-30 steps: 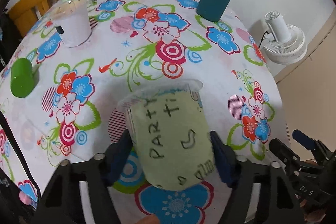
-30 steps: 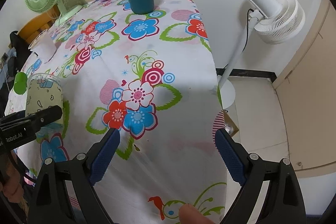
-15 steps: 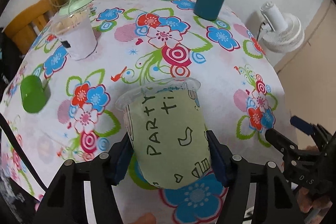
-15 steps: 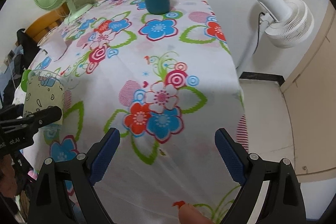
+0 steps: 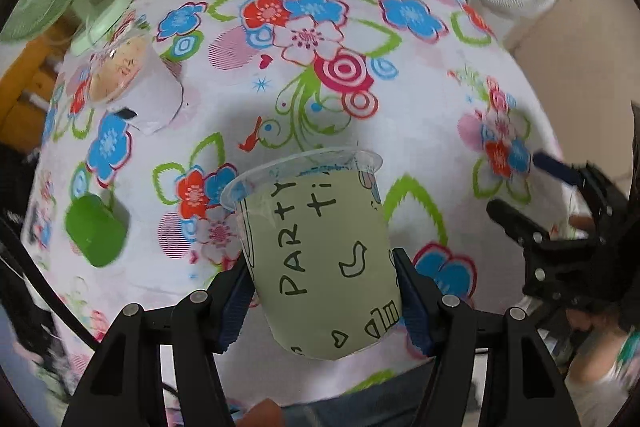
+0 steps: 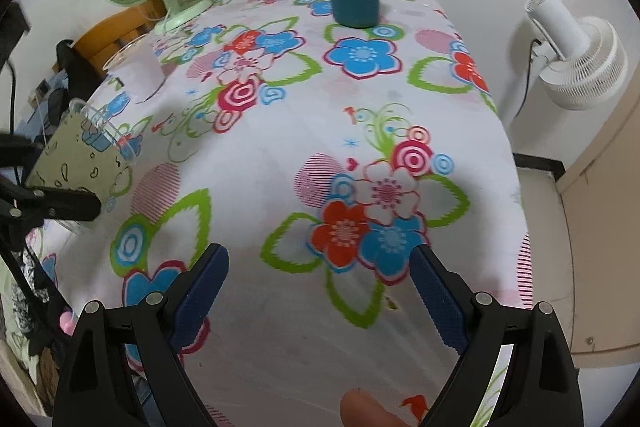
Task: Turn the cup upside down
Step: 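Roll the left tool to turn the held cup rim-down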
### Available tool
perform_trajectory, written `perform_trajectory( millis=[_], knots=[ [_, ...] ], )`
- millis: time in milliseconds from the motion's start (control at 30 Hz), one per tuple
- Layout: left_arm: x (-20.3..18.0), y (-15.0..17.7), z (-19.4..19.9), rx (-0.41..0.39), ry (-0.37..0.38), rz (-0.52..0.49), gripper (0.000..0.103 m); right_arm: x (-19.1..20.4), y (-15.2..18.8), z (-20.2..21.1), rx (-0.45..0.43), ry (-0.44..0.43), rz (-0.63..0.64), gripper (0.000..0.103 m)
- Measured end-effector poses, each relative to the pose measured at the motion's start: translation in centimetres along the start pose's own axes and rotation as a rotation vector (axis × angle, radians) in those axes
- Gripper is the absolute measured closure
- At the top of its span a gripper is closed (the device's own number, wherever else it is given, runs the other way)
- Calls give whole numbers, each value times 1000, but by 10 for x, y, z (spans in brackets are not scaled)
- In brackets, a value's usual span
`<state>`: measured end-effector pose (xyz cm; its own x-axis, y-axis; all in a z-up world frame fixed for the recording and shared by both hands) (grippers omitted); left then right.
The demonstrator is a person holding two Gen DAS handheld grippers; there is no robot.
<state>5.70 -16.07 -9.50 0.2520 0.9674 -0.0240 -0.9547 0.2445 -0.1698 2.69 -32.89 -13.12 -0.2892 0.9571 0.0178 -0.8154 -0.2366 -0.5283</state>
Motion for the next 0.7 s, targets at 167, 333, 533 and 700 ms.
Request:
perform_trajectory(
  millis=[167,333,533,700],
  knots=[
    [-2,-1,5,93,-60,-101,36,12,-2,-2,-15,-19,23,10],
    [-7,2,-2,293,-46,-179,36,22,-3,-5,-22,-31,45,10],
    [-4,4,-20,476,-91,-240,36,29,-2,-6,-33,-38,66,10],
    [-8,4,-39,547,-136,-281,35,32,-3,-9,-35,-38,79,10]
  ],
)
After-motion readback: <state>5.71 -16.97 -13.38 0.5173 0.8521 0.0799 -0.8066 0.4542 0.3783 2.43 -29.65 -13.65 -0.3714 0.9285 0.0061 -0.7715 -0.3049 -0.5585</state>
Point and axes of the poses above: each gripper's, at about its wrist camera, not at the fingertips, and z roughly against the way its jaws point, x to its left, y to its underside, the point moved 6 cm from there along -z, roughly the way its jaws point, and after that the axes turned 11 degrees about z, right-handed, at the moved point
